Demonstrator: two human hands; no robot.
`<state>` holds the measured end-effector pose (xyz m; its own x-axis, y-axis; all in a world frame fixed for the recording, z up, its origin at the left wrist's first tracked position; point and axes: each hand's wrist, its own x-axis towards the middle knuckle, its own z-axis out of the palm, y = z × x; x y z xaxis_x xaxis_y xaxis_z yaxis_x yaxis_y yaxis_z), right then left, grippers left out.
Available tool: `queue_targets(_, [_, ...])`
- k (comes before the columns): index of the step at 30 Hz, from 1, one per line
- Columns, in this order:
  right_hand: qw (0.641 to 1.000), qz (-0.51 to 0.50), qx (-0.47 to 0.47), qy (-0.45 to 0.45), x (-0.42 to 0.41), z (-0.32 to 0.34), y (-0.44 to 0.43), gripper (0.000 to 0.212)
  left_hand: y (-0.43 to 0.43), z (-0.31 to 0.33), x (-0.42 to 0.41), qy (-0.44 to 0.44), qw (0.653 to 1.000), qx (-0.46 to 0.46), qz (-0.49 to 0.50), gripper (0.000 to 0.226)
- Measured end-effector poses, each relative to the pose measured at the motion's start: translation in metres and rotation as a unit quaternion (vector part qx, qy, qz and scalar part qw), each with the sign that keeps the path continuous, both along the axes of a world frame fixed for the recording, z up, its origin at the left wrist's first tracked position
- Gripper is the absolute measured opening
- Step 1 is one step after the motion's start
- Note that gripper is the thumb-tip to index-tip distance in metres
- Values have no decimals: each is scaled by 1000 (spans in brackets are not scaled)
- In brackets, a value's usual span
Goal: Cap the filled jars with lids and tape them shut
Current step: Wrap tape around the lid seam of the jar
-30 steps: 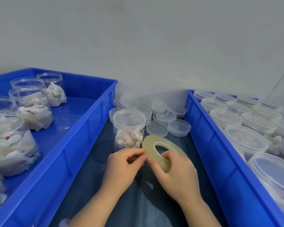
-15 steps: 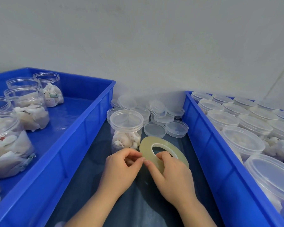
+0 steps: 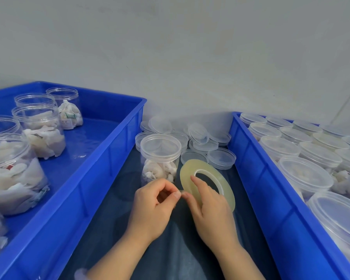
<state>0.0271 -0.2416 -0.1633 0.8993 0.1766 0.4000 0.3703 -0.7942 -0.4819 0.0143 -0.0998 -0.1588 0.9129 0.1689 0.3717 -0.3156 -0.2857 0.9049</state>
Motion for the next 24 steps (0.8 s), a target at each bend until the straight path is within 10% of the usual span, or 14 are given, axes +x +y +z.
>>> queue_targets(24, [999,-29,-30,20,0,0,5,23,1,-6,3,-52,995,85,10,23])
